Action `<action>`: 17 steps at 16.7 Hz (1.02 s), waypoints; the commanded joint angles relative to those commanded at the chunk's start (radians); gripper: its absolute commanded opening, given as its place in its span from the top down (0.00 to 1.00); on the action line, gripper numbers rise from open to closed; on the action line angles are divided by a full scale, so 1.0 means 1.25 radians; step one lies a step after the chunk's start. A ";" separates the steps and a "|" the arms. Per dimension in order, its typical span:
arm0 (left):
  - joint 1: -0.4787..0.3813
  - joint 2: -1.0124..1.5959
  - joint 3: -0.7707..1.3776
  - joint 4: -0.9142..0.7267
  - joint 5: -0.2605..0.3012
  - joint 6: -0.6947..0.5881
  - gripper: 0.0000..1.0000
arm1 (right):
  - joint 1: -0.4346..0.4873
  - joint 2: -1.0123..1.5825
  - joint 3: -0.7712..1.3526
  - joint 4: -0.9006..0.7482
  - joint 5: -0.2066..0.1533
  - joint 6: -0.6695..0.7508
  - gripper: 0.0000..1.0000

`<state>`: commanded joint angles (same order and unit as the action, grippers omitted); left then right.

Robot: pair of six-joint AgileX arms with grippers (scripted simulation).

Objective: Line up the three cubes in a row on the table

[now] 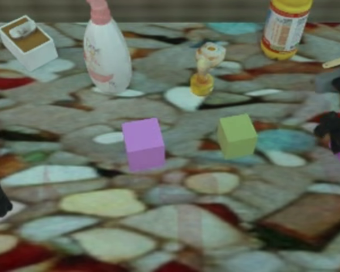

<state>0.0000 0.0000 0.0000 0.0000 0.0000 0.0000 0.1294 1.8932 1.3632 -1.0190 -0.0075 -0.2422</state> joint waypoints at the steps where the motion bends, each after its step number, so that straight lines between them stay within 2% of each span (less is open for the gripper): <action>1: 0.000 0.000 0.000 0.000 0.000 0.000 0.00 | 0.021 0.006 0.010 -0.006 0.001 0.035 1.00; 4: 0.000 0.000 0.000 0.000 0.000 0.000 0.00 | 0.101 0.025 0.044 -0.028 0.005 0.176 1.00; 11: 0.000 0.000 0.000 0.000 0.000 0.000 0.00 | 0.319 0.053 0.114 -0.076 0.017 0.586 1.00; 14: 0.000 0.000 0.000 0.000 0.000 0.000 0.00 | 0.377 0.049 0.130 -0.081 0.021 0.676 1.00; 17: 0.000 0.000 0.000 0.000 0.000 0.000 0.00 | 0.390 0.047 0.133 -0.082 0.022 0.693 1.00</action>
<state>0.0000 0.0000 0.0000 0.0000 0.0000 0.0000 0.6169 1.9519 1.5289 -1.1212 0.0206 0.6242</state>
